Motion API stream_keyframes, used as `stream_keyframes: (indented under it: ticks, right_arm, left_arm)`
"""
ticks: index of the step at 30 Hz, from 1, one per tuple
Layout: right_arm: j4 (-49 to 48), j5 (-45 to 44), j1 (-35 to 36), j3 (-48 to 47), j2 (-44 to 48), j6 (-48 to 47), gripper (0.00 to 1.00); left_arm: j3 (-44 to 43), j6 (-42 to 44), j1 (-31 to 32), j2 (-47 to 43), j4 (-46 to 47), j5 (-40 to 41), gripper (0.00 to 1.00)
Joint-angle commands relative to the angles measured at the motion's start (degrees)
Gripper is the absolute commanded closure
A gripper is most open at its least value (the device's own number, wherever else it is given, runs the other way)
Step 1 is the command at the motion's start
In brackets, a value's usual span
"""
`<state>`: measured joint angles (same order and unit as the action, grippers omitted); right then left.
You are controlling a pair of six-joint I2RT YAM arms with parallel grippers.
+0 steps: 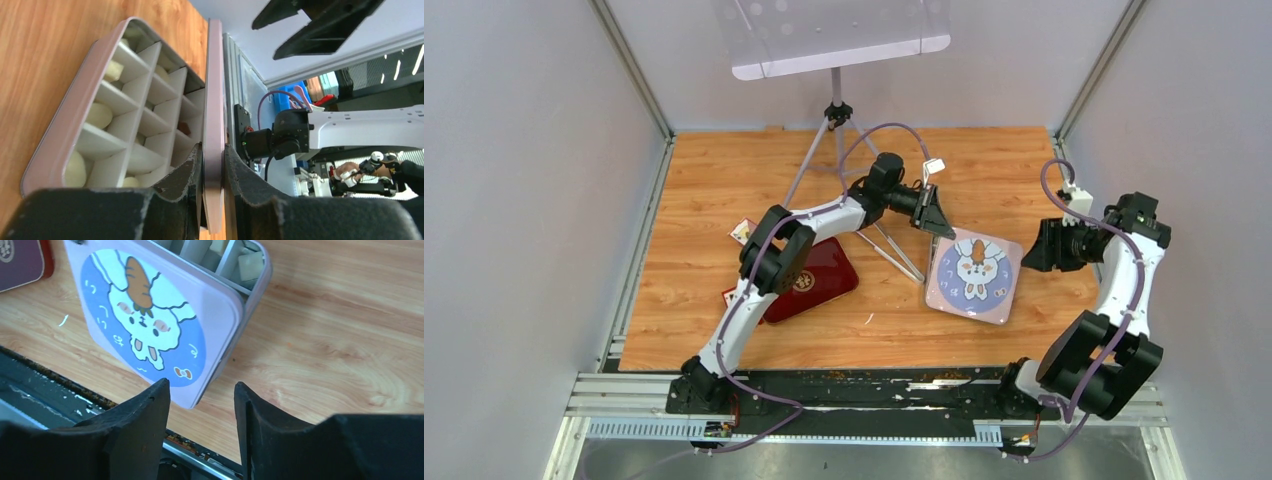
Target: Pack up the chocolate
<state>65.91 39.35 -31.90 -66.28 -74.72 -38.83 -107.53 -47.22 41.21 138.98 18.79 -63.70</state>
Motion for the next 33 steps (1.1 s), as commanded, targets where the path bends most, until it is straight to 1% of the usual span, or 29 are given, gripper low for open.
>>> stream_keyframes:
  ticks: [1,3,4,6,7,9,10,11,12,13,15,17,18,19,21,22,23,25,27,30,33]
  right_arm:
    - [4.0,4.8,0.1,-0.6,-1.8,-3.7,0.48]
    - [7.1,6.6,0.1,-1.9,-4.0,-4.3,0.42]
    - [8.7,7.3,0.1,-2.4,-5.0,-4.6,0.36]
    - [10.7,7.7,0.3,-2.6,-6.6,-4.6,0.17]
    - [11.1,7.4,0.4,-2.6,-7.1,-4.3,0.13]
    - [10.9,6.4,0.5,-2.2,-7.5,-3.4,0.12]
    - [10.3,5.7,0.6,-1.9,-7.6,-2.7,0.12]
    - [9.2,4.9,0.7,-1.6,-7.7,-1.5,0.11]
    - [8.1,3.5,0.9,-1.3,-8.0,0.7,0.11]
    - [7.2,2.6,1.1,-1.2,-8.5,2.2,0.11]
    - [4.9,0.4,1.3,-1.1,-10.1,6.0,0.11]
    - [2.3,-3.2,1.5,-0.7,-11.7,9.3,0.12]
    - [1.7,-4.4,1.6,-0.8,-12.7,9.8,0.12]
    - [1.5,-5.4,1.7,-1.0,-13.8,10.0,0.13]
    - [1.3,-7.2,1.9,-1.4,-15.7,10.0,0.17]
    - [1.1,-8.0,1.9,-1.5,-16.6,10.3,0.19]
    - [1.0,-8.0,1.9,-1.6,-17.2,10.3,0.21]
    - [1.0,-6.4,2.0,-1.5,-18.1,10.2,0.26]
    - [0.4,-5.3,2.4,-0.7,-18.8,11.0,0.31]
    - [-1.2,-4.5,3.3,1.3,-18.8,11.6,0.38]
    - [-2.2,-3.3,4.1,3.1,-19.0,11.9,0.44]
  left_arm:
    - [-3.1,3.4,-0.9,1.2,-0.1,5.2,0.78]
    - [-4.2,4.5,-1.0,1.9,-1.4,6.7,0.75]
    - [-4.7,4.8,-1.2,2.2,-2.1,7.8,0.72]
    - [-5.5,5.2,-1.3,2.9,-2.5,10.0,0.68]
    - [-6.0,5.2,-1.4,3.3,-2.6,10.8,0.65]
    - [-7.3,5.4,-1.6,4.2,-2.7,12.8,0.58]
    - [-7.9,5.8,-1.8,4.5,-3.2,14.2,0.50]
    - [-8.4,6.5,-2.0,4.5,-4.0,16.1,0.30]
    - [-8.9,7.3,-2.3,4.6,-4.6,17.7,0.06]
    - [-9.4,7.6,-2.5,4.7,-4.8,19.0,0.01]
    - [-11.2,9.0,-2.9,5.3,-5.1,19.4,0.00]
    - [-13.0,11.7,-3.4,4.8,-8.0,21.3,0.00]
    - [-14.2,14.2,-3.7,4.0,-11.1,23.2,0.00]
    - [-14.7,17.0,-4.0,2.7,-16.4,25.4,0.00]
    - [-14.5,24.0,-4.4,-0.7,-24.9,28.9,0.00]
    - [-12.2,26.4,-4.4,-3.1,-27.1,30.1,0.00]
    - [-8.1,28.1,-4.5,-6.2,-27.7,30.6,0.00]
    - [1.4,30.0,-4.0,-12.2,-27.1,30.3,0.00]
    - [8.5,32.2,-2.9,-16.2,-28.0,29.9,0.00]
    - [13.8,33.3,-1.3,-18.6,-29.7,28.4,0.00]
    - [14.5,37.1,0.2,-18.8,-32.0,24.4,0.07]
